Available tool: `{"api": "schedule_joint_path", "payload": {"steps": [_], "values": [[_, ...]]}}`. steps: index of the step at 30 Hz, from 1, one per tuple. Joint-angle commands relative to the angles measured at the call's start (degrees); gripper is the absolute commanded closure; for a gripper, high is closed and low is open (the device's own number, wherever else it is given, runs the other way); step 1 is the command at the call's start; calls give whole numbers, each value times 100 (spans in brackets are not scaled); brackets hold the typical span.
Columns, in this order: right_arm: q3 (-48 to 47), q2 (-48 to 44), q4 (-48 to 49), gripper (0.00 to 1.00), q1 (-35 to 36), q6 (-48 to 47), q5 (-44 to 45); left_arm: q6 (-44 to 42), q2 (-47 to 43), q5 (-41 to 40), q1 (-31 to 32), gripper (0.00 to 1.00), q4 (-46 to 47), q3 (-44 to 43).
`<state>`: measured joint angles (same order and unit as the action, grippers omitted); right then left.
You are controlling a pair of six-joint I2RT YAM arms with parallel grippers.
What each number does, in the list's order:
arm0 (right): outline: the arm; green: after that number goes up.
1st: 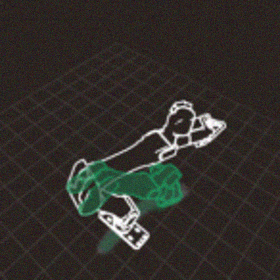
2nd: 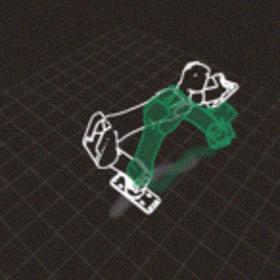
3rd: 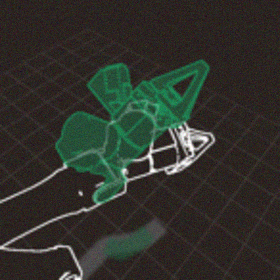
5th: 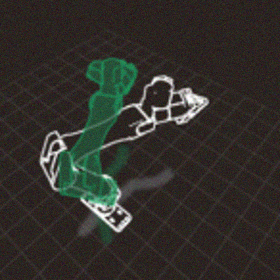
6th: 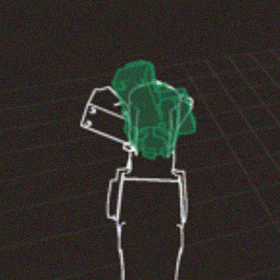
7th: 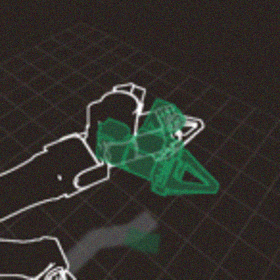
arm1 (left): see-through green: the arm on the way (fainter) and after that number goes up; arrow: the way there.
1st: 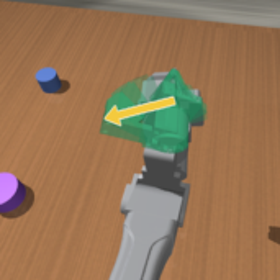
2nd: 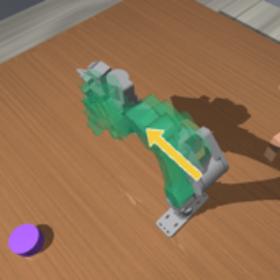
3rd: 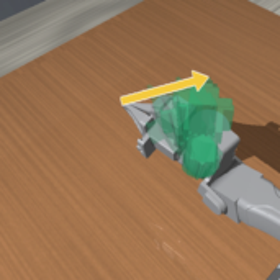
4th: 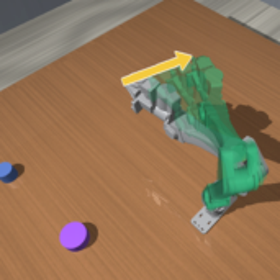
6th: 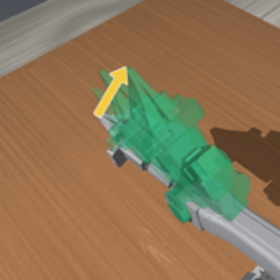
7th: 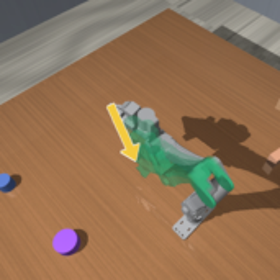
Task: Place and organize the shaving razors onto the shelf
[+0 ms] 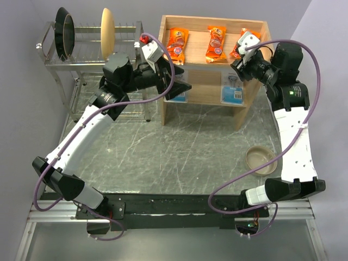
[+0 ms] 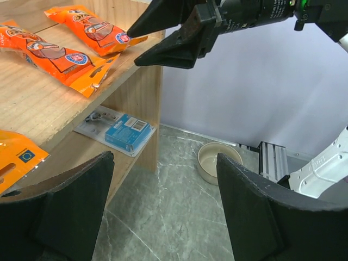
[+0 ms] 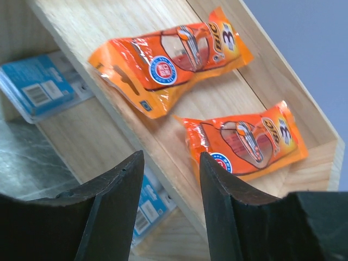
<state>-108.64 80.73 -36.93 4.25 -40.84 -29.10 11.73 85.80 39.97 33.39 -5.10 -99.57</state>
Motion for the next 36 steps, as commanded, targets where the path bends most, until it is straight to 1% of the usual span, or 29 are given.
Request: {"api": "schedule_joint_path", "payload": {"steps": [1, 4, 6, 7, 9, 12, 14, 15, 16, 18, 20, 21, 23, 24, 26, 27, 29, 30, 31, 32, 34, 36], "values": [[-17, 4, 177, 48, 49, -292, 370, 40, -186, -68, -34, 19, 176, -19], [-26, 57, 160, 52, 58, -363, 554, 84, -151, -68, -43, 18, 211, -36], [18, 66, 195, 56, 58, -407, 695, 119, -134, -59, -52, 18, 229, -63], [44, 31, 264, 60, 58, -468, 739, 128, -116, -59, -43, 18, 229, -71], [176, -22, 326, 65, 58, -556, 879, 172, -99, -42, -52, 18, 264, -89], [282, -110, 344, 69, 58, -785, 994, 225, -81, -15, -52, 18, 299, -80], [352, -171, 344, 75, 58, -855, 1003, 260, -72, -6, -69, 18, 334, -71], [378, -198, 379, 81, 58, -847, 986, 269, -63, 2, -60, 18, 343, -71], [405, -233, 423, 85, 58, -812, 977, 304, -55, 11, -60, 18, 369, -63], [458, -277, 493, 90, 58, -742, 985, 330, -37, 29, -69, 19, 379, -80], [493, -303, 634, 92, 58, -645, 1003, 365, -19, 38, -78, 19, 405, -98], [519, -356, 695, 96, 58, -636, 1020, 383, -19, 46, -78, 19, 405, -98], [607, -426, 871, 96, 58, -636, 1029, 383, -37, 46, -87, 18, 405, -98], [651, -505, 941, 87, 58, -601, 1047, 383, -37, 46, -87, 18, 405, -98], [782, -593, 1205, 63, 58, -557, 1073, 392, -55, 46, -87, 18, 405, -63], [792, -637, 1292, 49, 50, -391, 1099, 392, -63, 46, -95, 19, 414, -54], [713, -629, 1512, 42, 15, -31, 1161, 409, -81, 81, -95, 19, 422, -19], [678, -602, 1617, 37, -20, 484, 1222, 418, -81, 90, -104, 19, 440, -1], [738, -593, 1984, 34, -30, 768, 1327, 436, -81, 108, -104, 19, 449, 16], [800, -593, 2144, 30, -30, 988, 1581, 436, -81, 117, -104, 19, 458, 25], [809, -506, 2434, 28, -21, 1533, 1784, 436, -98, 108, -104, 19, 449, 25], [643, -253, 2436, 28, -21, 2112, 2040, 436, -107, 108, -113, 19, 449, 34]]}}
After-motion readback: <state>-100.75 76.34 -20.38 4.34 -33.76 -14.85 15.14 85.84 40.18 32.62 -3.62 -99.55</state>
